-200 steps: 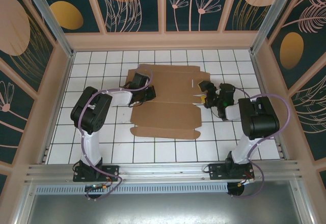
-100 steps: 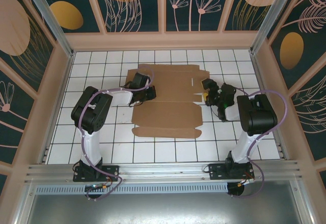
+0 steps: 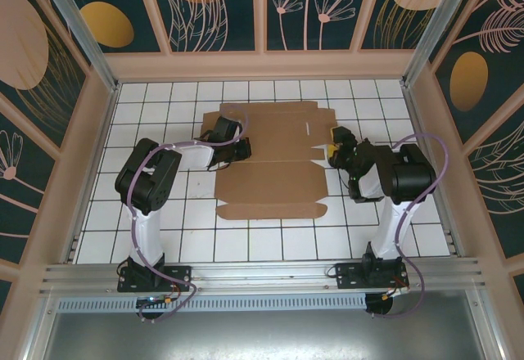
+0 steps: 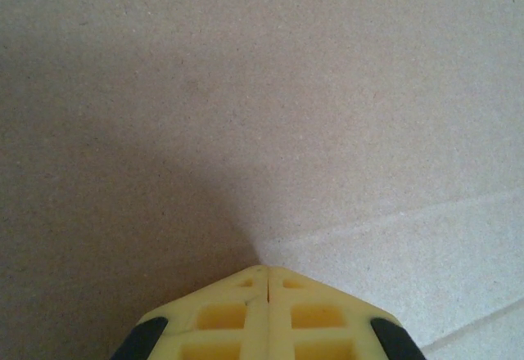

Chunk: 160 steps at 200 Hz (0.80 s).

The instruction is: Fold the paper box

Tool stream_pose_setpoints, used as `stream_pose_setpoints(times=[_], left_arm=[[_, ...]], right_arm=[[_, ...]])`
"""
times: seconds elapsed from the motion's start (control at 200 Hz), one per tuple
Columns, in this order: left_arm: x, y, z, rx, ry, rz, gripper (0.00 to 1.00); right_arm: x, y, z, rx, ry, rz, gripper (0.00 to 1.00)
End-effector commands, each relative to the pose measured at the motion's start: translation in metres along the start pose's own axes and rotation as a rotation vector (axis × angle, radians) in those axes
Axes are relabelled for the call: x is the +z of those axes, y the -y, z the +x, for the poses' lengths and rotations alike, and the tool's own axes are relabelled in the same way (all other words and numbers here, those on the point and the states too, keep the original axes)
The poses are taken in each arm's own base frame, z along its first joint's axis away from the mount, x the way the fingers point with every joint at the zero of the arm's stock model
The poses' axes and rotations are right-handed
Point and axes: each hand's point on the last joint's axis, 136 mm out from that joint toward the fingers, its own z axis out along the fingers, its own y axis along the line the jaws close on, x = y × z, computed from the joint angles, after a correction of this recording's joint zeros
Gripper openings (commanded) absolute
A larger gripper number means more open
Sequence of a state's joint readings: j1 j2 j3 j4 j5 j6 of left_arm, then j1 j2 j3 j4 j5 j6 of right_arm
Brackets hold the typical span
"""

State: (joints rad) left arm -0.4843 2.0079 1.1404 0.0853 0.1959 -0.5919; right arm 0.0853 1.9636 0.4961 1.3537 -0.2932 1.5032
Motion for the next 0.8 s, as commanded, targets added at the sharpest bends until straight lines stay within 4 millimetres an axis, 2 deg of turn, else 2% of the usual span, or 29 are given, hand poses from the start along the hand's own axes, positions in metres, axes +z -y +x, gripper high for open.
stream_pose_setpoints(times=[0.0, 0.16, 0.235, 0.45, 0.671, 0.796], left_arm=[[0.008, -0.025, 0.02, 0.002, -0.07, -0.086, 0.0], [0.008, -0.026, 0.019, 0.008, -0.068, -0.093, 0.0], [0.007, -0.026, 0.019, 0.01, -0.066, -0.094, 0.0], [0.008, -0.023, 0.02, 0.0, -0.066, -0.077, 0.0], [0.009, -0.024, 0.02, 0.018, -0.064, -0.076, 0.0], [0.011, -0.027, 0.022, 0.033, -0.071, -0.089, 0.0]], right_arm=[[0.0, -0.039, -0.015, -0.047, 0.06, -0.148, 0.7], [0.006, -0.048, -0.01, -0.17, 0.035, -0.15, 0.58], [0.007, -0.046, -0.01, -0.208, 0.033, -0.131, 0.52], [0.015, -0.033, -0.011, -0.347, 0.016, -0.049, 0.44], [0.034, -0.036, 0.001, -0.49, -0.094, -0.046, 0.41], [0.04, -0.033, 0.004, -0.534, -0.144, -0.048, 0.33]])
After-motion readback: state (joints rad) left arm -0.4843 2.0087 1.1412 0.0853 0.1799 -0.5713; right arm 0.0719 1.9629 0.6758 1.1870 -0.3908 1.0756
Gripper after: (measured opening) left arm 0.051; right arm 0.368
